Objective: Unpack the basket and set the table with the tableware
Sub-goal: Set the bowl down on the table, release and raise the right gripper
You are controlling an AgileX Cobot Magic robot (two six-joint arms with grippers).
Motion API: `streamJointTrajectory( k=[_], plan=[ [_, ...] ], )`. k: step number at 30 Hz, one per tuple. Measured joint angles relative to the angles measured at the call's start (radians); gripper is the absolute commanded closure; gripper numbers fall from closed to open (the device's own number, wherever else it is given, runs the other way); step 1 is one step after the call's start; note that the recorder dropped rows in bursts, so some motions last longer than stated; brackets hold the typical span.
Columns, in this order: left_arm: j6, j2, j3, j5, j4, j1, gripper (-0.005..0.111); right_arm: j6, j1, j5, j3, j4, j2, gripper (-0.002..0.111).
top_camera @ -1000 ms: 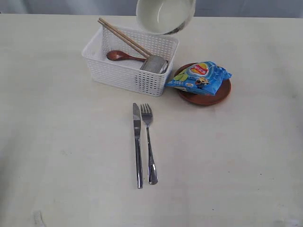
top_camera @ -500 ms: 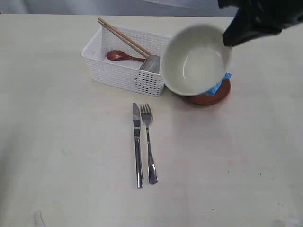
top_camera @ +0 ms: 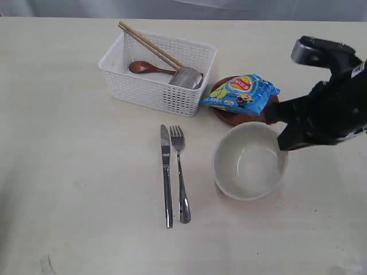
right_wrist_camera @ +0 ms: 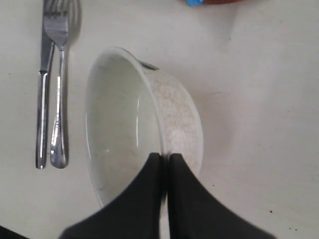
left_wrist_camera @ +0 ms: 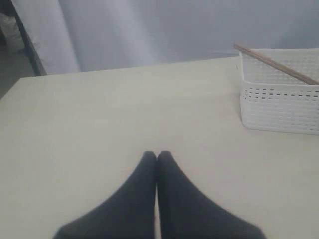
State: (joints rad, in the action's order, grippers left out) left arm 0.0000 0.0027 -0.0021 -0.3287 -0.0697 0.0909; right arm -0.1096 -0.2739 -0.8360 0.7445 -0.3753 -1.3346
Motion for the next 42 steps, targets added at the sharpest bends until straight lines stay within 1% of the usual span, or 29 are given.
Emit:
streamJointTrajectory(
  k=[3,7,19,22,24,27,29,33,37,42],
  plan=[
    [0.000,0.000,0.000,0.000,0.000,0.000,0.107,0.000,0.000,0.079,-0.067,-0.005,0.000,0.109],
    [0.000,0.000,0.000,0.000,0.000,0.000,0.107,0.000,0.000,0.144,-0.110,-0.019,0.001,0.109],
    [0.000,0.000,0.000,0.000,0.000,0.000,0.107,-0.020,0.000,0.163,-0.119,-0.004,-0.110,0.108],
    [0.000,0.000,0.000,0.000,0.000,0.000,0.107,-0.020,0.000,0.171,-0.119,0.007,-0.128,0.095],
    [0.000,0.000,0.000,0.000,0.000,0.000,0.107,-0.021,0.000,0.173,-0.119,0.023,-0.131,0.082],
    [0.000,0.000,0.000,0.000,0.000,0.000,0.107,-0.021,0.000,0.171,-0.111,0.034,-0.132,0.067],
    [0.000,0.000,0.000,0.000,0.000,0.000,0.107,-0.021,0.000,0.162,-0.092,0.034,-0.134,0.064],
    [0.000,0.000,0.000,0.000,0.000,0.000,0.107,-0.023,0.000,0.114,-0.036,0.044,-0.134,0.064],
    [0.000,0.000,0.000,0.000,0.000,0.000,0.107,-0.023,0.000,0.047,0.077,0.048,-0.136,0.063],
    [0.000,0.000,0.000,0.000,0.000,0.000,0.107,-0.023,-0.013,0.011,0.289,0.052,-0.136,0.047]
  ],
)
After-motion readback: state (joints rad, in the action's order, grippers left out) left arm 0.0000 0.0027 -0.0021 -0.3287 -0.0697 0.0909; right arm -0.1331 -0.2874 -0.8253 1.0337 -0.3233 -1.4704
